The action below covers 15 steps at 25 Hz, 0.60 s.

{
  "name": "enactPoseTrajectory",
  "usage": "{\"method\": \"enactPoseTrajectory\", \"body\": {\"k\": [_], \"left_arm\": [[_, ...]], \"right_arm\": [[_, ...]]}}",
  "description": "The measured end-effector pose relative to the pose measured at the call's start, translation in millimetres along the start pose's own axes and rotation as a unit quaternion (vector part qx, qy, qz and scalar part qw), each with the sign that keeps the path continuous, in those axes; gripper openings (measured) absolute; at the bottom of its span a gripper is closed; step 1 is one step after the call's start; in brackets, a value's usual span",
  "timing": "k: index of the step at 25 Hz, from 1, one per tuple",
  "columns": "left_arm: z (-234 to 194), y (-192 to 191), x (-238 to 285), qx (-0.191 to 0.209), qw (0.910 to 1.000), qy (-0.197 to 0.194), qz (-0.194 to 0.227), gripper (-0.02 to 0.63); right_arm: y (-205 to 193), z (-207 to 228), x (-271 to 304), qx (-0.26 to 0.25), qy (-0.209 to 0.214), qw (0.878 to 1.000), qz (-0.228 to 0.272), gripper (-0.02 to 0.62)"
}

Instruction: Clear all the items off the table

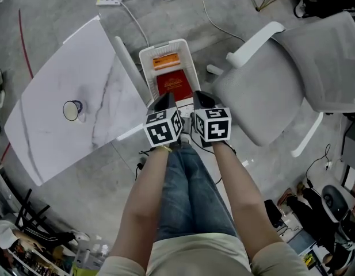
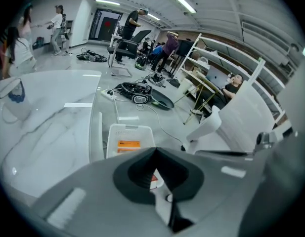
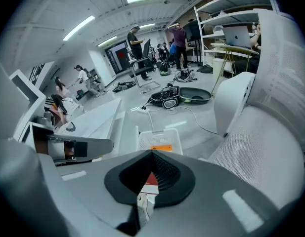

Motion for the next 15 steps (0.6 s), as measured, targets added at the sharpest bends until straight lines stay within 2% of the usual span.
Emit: {"method": "enactPoseTrajectory", "body": {"k": [6,15], "left_arm": [[7,-6,-22,0.011,0.9997,-0.005,0.020,0.008],[6,-18,-46,-0.005,0.9992,0.007,0.039,0.008]], "right_arm": [[-8,-8,-17,-0.008,0.006,1.000,0.006,-0.002],[-18,-20,-33,-0.026,0.015,1.000,0.009,-0.002]]}}
Point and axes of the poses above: the fingertips, and each gripper's own axes: x forward along the fingers, z to its right, y out of its top, the point moved 8 cm from there along -x, backward along the fingers, and after that the axes turned 4 degrees about x, right-handed, at the moved point
